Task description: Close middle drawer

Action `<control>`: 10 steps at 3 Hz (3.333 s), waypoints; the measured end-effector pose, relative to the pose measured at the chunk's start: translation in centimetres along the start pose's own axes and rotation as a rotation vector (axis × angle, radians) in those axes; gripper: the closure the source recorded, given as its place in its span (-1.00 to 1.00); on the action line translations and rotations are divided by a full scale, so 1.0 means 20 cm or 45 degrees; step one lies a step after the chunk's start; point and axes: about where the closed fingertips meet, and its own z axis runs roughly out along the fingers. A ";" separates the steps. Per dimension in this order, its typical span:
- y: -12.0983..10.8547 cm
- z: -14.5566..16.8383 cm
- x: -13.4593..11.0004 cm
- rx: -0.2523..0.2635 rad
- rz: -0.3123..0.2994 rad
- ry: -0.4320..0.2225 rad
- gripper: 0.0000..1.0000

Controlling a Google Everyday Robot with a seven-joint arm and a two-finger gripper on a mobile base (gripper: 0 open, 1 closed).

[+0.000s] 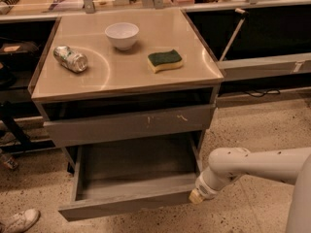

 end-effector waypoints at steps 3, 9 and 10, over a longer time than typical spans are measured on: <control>0.01 0.08 -0.24 -0.061 -0.063 -0.045 1.00; -0.12 0.05 -0.44 0.002 -0.049 -0.087 1.00; -0.16 0.02 -0.44 0.015 0.019 -0.148 1.00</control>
Offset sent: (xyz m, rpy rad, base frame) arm 0.0402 0.0441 -0.0073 0.0743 -0.0134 0.0555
